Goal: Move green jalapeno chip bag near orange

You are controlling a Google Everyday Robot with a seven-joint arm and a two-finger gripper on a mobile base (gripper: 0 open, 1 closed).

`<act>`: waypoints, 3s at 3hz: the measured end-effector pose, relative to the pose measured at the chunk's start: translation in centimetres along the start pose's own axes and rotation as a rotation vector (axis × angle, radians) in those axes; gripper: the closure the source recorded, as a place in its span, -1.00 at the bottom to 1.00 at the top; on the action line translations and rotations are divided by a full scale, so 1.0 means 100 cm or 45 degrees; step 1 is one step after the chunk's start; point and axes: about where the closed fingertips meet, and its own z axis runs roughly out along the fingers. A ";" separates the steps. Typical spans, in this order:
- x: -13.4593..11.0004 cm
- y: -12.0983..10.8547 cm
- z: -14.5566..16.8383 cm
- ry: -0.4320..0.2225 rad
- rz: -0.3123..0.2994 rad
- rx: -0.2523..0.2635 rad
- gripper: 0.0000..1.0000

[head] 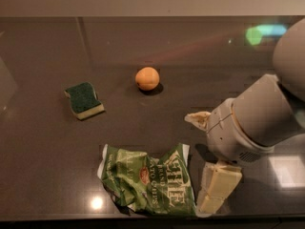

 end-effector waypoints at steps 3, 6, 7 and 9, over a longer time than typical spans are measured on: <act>-0.012 0.008 0.037 -0.031 -0.024 0.004 -1.00; -0.016 0.018 0.044 0.032 -0.027 -0.087 0.22; -0.016 0.016 0.040 0.043 -0.017 -0.083 0.69; -0.027 -0.008 0.010 0.045 0.023 0.000 1.00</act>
Offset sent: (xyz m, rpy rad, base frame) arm -0.0164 0.0328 -0.0362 -0.0418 0.0687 0.0466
